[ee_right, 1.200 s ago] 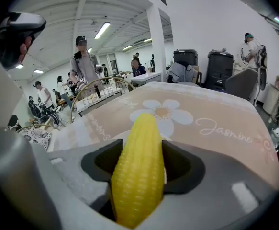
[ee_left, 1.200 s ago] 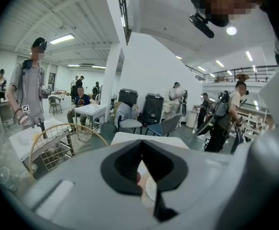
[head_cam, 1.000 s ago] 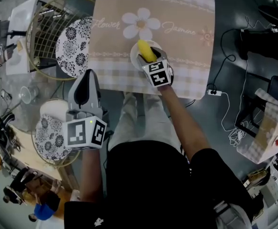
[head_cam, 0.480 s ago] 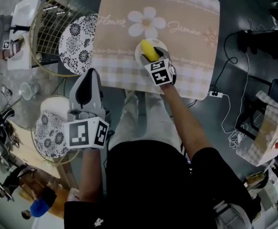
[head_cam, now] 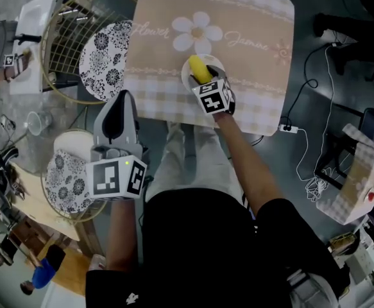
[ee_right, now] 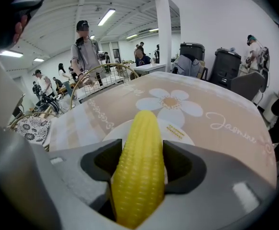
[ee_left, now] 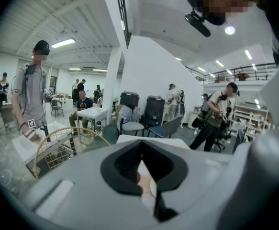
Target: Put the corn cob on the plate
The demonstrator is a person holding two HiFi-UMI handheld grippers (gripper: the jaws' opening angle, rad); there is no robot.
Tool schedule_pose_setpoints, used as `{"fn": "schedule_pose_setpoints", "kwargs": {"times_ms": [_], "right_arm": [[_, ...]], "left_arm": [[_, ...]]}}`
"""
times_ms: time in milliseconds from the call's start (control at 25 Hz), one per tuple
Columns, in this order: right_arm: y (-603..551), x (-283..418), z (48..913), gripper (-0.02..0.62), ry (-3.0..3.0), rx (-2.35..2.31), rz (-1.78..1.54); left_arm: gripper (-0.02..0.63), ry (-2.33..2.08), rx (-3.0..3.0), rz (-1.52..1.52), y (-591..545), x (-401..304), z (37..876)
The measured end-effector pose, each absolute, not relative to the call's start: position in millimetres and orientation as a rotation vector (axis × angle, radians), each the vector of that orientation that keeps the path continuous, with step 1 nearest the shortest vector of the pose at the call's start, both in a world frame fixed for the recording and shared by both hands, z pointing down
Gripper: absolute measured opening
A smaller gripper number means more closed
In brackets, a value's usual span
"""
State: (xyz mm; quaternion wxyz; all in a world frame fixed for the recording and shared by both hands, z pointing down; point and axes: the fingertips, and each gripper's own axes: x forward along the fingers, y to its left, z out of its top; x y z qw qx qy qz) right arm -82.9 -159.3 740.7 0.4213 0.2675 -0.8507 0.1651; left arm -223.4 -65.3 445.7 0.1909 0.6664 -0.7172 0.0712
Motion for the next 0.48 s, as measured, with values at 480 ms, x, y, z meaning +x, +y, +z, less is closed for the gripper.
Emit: {"fn": "schedule_pose_setpoints", "kwargs": {"times_ms": [480], "right_arm": [[-162,-81,692,0.268,-2.234,0.737,0.454]], "left_arm": [[0.009,-2.031,1.899,0.145,-67,-224,427]]}}
